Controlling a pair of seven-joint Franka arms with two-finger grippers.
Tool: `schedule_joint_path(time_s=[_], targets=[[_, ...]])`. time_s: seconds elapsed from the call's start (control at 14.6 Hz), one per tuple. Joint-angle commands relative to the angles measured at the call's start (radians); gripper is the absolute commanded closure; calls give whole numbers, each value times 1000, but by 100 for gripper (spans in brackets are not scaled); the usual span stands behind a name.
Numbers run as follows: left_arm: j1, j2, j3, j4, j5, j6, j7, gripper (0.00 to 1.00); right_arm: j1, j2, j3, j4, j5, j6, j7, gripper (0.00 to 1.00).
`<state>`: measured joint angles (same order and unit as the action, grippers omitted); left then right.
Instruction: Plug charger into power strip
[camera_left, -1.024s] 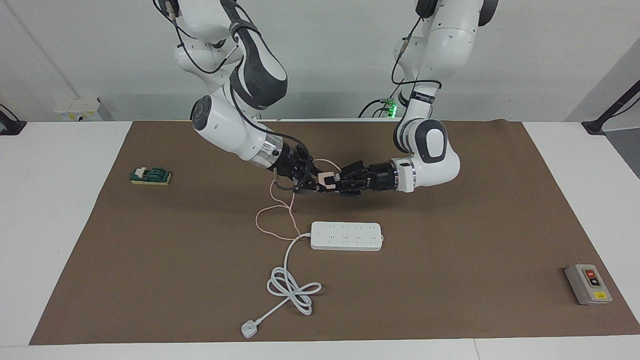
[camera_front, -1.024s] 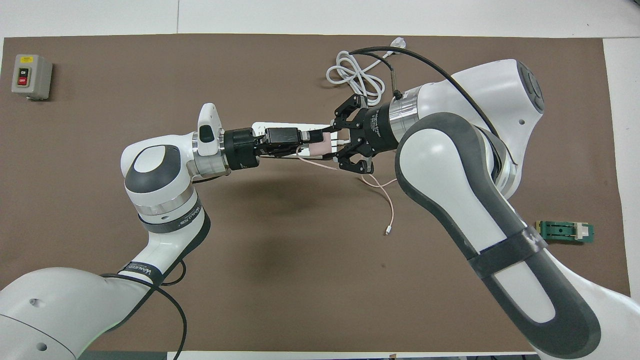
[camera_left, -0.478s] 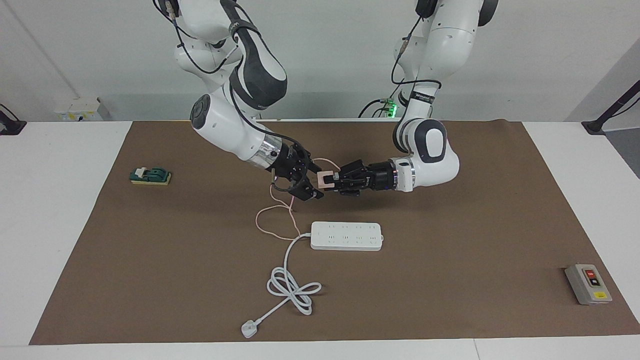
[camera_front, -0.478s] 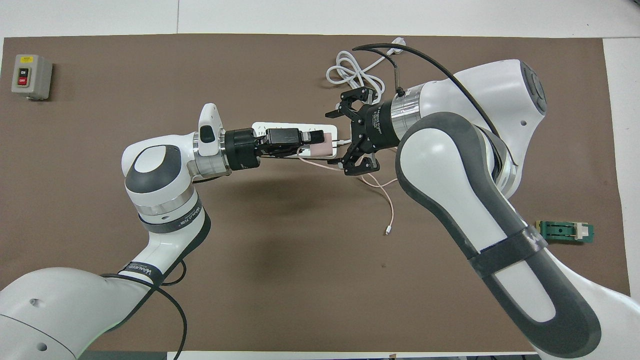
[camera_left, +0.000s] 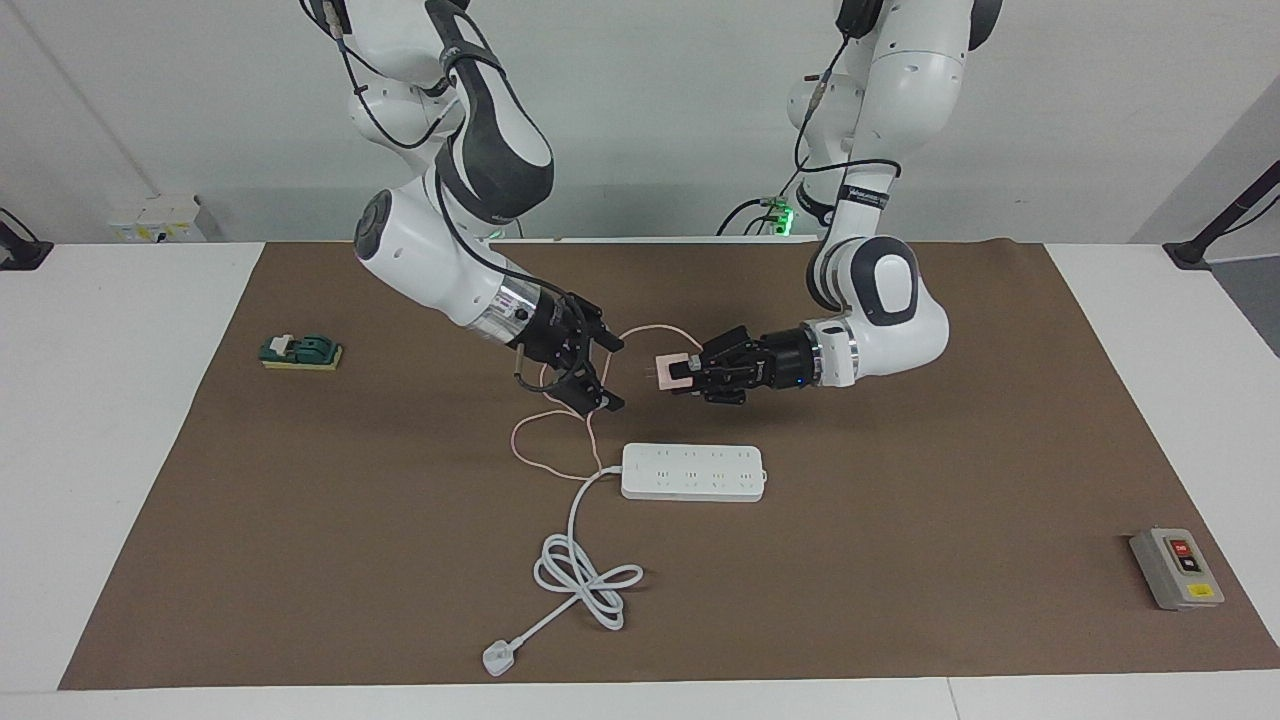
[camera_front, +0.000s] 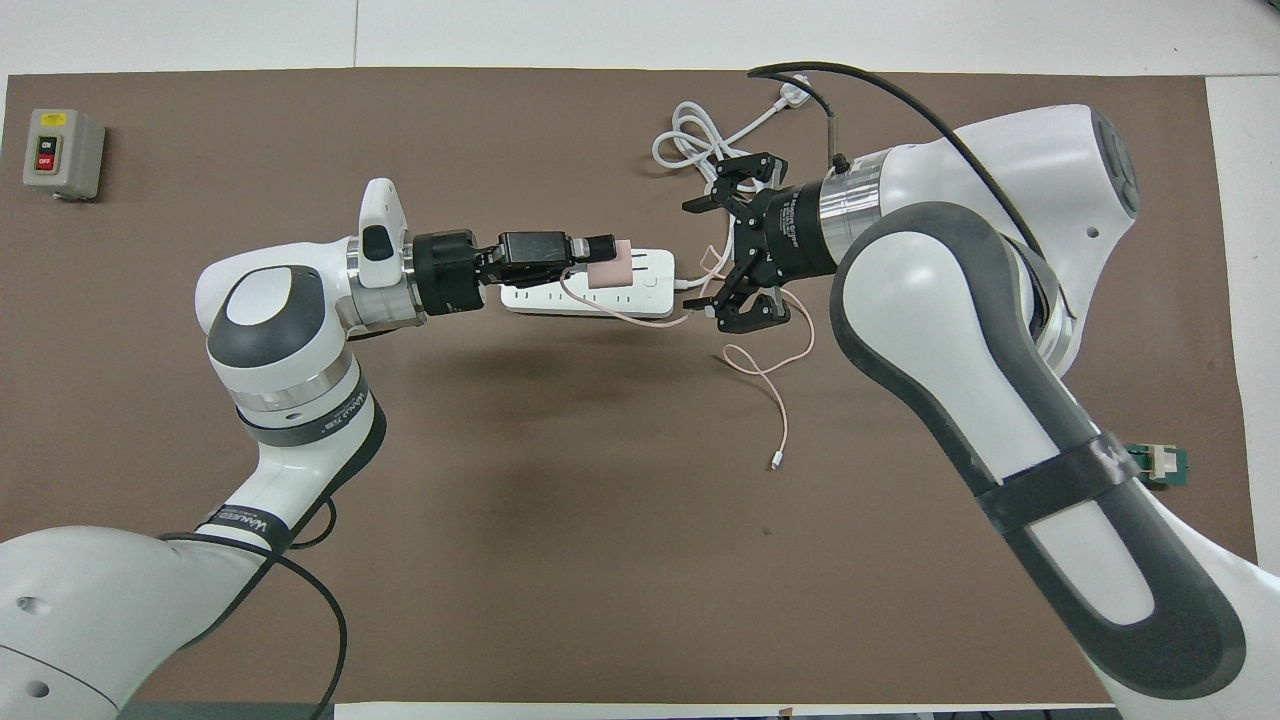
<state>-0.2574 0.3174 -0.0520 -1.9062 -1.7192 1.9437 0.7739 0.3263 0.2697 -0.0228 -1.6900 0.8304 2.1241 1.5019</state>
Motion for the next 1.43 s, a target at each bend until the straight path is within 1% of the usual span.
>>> schedule_joint_path(time_s=[0.0,0.14,0.2,0.27,0.41,0.55,0.68,0.75,0.82,0.89,1.02,1.23,1.37], targets=[[29,-35,1,19,125,53,-73,100,-42,-24,3,15,4,-9,11,0],[43,-72,1,27,290,102,-148,100,-68,-41,0,16,-11,-9,3,0],[65,-104,1,24,397,113,-216,100,-85,-56,1,16,-54,-9,1,0],[88,-125,1,18,479,103,-275,100,-92,-70,1,15,-77,-9,0,0],[141,-150,1,18,663,51,-367,100,-111,-93,1,16,-120,-24,-32,0],[187,-172,1,27,813,-15,-459,100,-118,-118,0,13,-169,-42,-124,0],[204,-204,1,47,982,-67,-597,100,-150,-135,1,10,-214,-81,-237,0],[199,-213,0,73,1063,-93,-670,100,-159,-147,1,6,-233,-104,-306,0],[196,-209,-2,117,1128,-145,-761,100,-173,-156,1,0,-260,-130,-386,0],[193,-199,-2,159,1165,-196,-841,100,-184,-167,1,-2,-295,-163,-469,0],[184,-199,-9,199,1261,-236,-881,100,-223,-184,3,-7,-356,-214,-642,0],[167,-202,-8,193,1319,-224,-886,100,-260,-211,3,-19,-462,-294,-949,0],[165,-202,-8,187,1351,-177,-903,100,-276,-225,3,-20,-554,-329,-1124,0]])
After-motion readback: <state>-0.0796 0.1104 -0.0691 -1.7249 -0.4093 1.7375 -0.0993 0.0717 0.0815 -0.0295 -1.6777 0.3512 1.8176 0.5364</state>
